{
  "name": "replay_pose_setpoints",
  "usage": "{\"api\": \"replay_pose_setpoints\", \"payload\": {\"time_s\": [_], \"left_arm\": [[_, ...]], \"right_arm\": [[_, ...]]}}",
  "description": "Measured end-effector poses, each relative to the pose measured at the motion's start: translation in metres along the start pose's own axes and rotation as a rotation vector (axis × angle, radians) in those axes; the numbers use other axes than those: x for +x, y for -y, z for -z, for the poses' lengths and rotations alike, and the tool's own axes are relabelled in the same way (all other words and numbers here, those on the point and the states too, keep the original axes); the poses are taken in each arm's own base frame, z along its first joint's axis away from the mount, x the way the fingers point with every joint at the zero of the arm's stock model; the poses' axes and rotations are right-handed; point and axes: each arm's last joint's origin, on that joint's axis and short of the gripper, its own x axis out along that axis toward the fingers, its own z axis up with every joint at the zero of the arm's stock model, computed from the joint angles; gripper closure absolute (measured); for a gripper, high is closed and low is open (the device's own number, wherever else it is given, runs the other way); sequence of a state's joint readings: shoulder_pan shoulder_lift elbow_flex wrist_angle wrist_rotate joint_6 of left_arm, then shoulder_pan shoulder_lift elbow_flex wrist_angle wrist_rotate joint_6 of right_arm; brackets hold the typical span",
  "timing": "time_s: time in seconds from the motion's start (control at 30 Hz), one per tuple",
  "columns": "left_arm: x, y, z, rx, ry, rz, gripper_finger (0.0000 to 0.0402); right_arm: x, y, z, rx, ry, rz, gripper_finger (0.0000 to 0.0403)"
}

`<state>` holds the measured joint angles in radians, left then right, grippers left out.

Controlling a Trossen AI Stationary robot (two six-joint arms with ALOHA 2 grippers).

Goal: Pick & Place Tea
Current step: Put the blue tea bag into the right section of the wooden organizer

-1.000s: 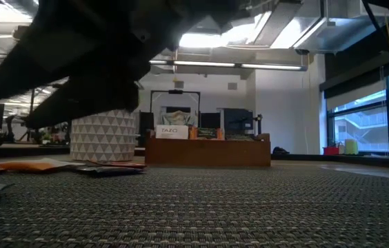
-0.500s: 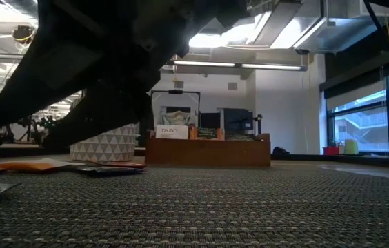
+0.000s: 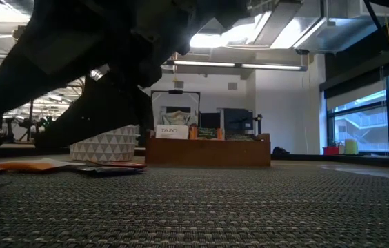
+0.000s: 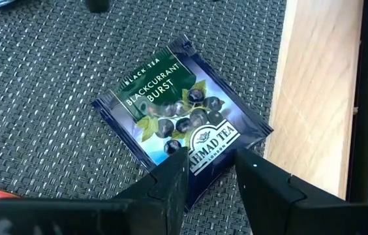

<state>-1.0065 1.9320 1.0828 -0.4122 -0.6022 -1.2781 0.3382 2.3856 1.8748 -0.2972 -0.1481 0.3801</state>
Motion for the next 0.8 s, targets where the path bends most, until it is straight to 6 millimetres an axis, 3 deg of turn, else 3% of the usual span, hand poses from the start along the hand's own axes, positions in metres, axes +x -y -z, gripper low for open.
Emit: {"api": "replay_pose_setpoints", "payload": {"time_s": [0.23, 0.5, 0.8], "left_arm": [[0.000, 0.000, 0.000, 0.023, 0.010, 0.000, 0.0276], [0.000, 0.000, -0.001, 0.020, 0.018, -0.001, 0.0276], [0.000, 0.000, -0.001, -0.006, 0.028, -0.004, 0.0276]], "right_arm": [[0.001, 0.001, 0.001, 0.146, -0.003, 0.018, 0.0123], [0.018, 0.005, 0.013, 0.271, -0.017, 0.041, 0.0123], [0.023, 0.002, 0.014, 0.272, -0.010, -0.004, 0.0123]]}}
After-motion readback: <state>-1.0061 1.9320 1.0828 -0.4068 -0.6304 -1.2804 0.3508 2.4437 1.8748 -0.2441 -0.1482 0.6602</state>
